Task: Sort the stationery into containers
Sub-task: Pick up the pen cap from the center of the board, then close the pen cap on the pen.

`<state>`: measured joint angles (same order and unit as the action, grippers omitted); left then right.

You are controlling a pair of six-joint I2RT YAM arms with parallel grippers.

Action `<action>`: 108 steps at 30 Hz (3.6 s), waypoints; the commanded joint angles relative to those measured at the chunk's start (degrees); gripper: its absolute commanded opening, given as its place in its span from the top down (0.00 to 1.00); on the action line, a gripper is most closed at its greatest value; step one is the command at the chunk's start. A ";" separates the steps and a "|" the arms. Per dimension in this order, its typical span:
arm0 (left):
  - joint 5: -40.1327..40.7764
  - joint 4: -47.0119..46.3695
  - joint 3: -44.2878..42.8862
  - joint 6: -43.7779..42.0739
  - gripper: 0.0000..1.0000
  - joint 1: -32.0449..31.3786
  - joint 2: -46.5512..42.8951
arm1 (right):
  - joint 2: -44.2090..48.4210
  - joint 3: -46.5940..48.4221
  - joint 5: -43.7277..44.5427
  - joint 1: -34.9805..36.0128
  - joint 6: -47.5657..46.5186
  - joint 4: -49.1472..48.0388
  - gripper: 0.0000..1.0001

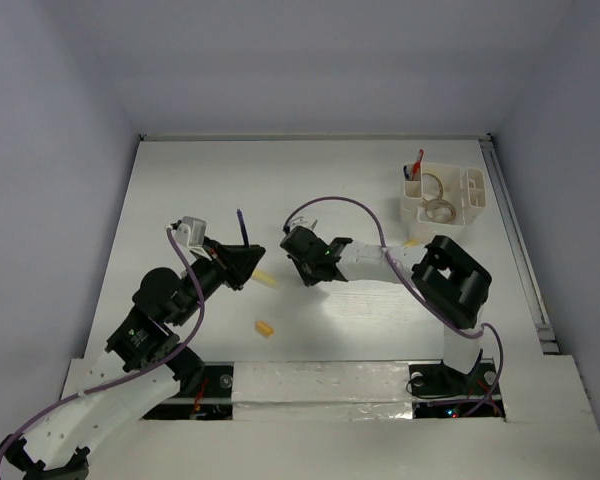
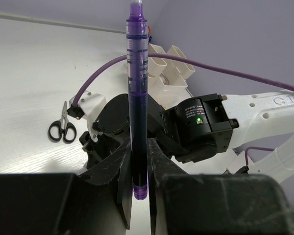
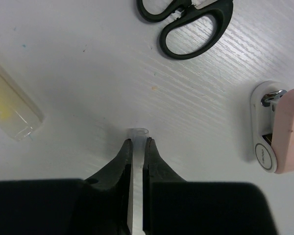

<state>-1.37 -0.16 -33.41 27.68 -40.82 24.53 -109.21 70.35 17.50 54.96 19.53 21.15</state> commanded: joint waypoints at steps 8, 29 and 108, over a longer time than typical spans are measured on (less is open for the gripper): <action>-3.02 -6.07 2.99 2.28 1.00 -0.23 4.02 | 7.50 -7.94 0.10 -0.73 -1.25 -3.54 1.00; -21.75 -40.27 18.12 12.66 1.00 -0.75 15.98 | 36.08 -14.36 -0.53 -3.19 10.96 -38.00 1.00; -14.02 -33.76 8.36 4.75 1.00 -0.75 21.61 | 37.31 -23.41 -15.47 -3.19 18.61 -52.52 1.00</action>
<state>-17.34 -29.02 -21.06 33.54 -41.54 46.54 -73.43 48.75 4.51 51.70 36.07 -28.56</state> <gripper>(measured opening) 0.090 0.075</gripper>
